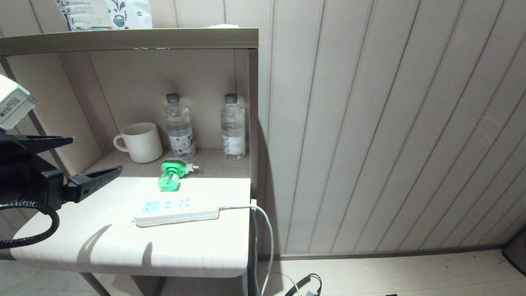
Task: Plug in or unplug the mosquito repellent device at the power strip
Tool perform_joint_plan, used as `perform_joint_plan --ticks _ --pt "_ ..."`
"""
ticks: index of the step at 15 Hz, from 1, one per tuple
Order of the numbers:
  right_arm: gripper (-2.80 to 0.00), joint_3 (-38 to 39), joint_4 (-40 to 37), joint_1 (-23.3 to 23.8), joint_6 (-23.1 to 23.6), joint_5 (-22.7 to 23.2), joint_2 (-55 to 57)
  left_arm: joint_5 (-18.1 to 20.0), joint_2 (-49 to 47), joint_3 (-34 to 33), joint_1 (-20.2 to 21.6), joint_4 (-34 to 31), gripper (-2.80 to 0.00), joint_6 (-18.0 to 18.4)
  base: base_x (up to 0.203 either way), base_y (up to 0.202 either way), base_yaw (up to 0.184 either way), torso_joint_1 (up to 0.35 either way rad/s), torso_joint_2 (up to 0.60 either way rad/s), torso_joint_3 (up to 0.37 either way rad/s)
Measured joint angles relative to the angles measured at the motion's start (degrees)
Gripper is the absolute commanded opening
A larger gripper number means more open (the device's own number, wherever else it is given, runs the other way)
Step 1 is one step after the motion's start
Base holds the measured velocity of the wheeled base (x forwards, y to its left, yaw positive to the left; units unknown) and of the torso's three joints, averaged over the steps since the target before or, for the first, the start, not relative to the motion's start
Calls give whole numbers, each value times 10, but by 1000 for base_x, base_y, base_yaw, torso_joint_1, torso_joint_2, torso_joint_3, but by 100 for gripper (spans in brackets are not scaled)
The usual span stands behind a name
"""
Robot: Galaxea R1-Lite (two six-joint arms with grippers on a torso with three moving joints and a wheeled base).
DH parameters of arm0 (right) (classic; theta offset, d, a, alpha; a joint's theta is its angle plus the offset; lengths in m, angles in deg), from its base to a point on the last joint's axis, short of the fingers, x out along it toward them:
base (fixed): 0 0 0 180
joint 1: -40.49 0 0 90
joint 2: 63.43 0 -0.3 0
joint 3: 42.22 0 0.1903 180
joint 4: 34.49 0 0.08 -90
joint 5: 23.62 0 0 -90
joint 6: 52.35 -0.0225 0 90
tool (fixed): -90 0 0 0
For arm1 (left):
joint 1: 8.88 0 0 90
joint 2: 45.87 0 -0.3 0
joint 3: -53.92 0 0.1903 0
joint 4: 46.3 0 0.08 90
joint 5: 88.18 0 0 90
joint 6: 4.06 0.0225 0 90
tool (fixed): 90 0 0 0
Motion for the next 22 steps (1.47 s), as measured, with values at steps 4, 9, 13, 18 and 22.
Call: perform_joint_plan --ticks 4,9,13,18,22 --pt "-280 0 0 0 0 0 0 -39 -1 1 0 -82 0 -50 0 0 0 0 0 0" --pt "-280 0 0 0 0 0 0 -39 -19 126 -2 -268 0 -98 0 0 0 0 0 0" --pt "-280 0 0 0 0 0 0 -40 -121 282 -23 -408 0 -213 0 0 0 0 0 0" --pt "-280 0 0 0 0 0 0 -39 -291 506 -68 -575 0 -330 0 0 0 0 0 0" --pt "-280 0 0 0 0 0 0 -48 -408 592 -77 -637 0 -407 0 0 0 0 0 0"
